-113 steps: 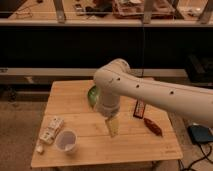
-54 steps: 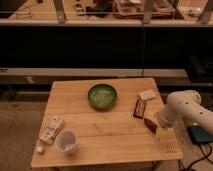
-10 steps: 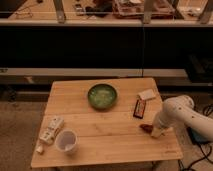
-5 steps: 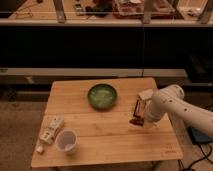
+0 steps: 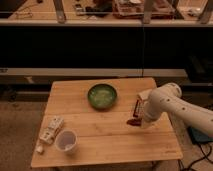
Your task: Place the pepper in the ceramic cup
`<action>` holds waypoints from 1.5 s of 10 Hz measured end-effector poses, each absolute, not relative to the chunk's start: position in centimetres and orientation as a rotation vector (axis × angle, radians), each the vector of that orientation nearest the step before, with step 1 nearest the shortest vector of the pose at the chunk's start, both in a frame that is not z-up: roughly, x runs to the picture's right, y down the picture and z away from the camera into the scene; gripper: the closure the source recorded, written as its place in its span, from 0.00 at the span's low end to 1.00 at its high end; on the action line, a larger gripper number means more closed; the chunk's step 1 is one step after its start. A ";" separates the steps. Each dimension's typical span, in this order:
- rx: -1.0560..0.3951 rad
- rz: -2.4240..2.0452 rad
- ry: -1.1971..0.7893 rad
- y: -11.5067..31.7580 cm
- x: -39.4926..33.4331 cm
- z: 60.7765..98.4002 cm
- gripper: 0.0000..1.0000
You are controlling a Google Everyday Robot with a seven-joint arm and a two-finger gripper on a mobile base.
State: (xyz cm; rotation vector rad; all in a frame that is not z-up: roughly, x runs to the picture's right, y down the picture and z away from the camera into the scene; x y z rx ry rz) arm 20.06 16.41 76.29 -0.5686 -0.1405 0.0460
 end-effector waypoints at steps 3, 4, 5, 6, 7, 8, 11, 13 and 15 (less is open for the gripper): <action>-0.558 0.022 -0.183 15.5 18.5 76.2 1.00; -0.534 -0.012 -0.240 13.9 15.8 75.7 1.00; -0.504 -0.059 -0.305 11.9 12.5 74.9 1.00; -0.464 -0.109 -0.365 9.8 9.3 73.8 1.00; -0.432 -0.151 -0.405 8.2 7.0 72.8 1.00; -0.400 -0.196 -0.443 6.8 4.9 71.6 1.00; -0.303 -0.343 -0.532 4.4 -1.0 67.6 1.00; -0.247 -0.433 -0.561 4.4 -4.4 65.3 1.00; -0.202 -0.507 -0.571 5.0 -7.6 63.4 1.00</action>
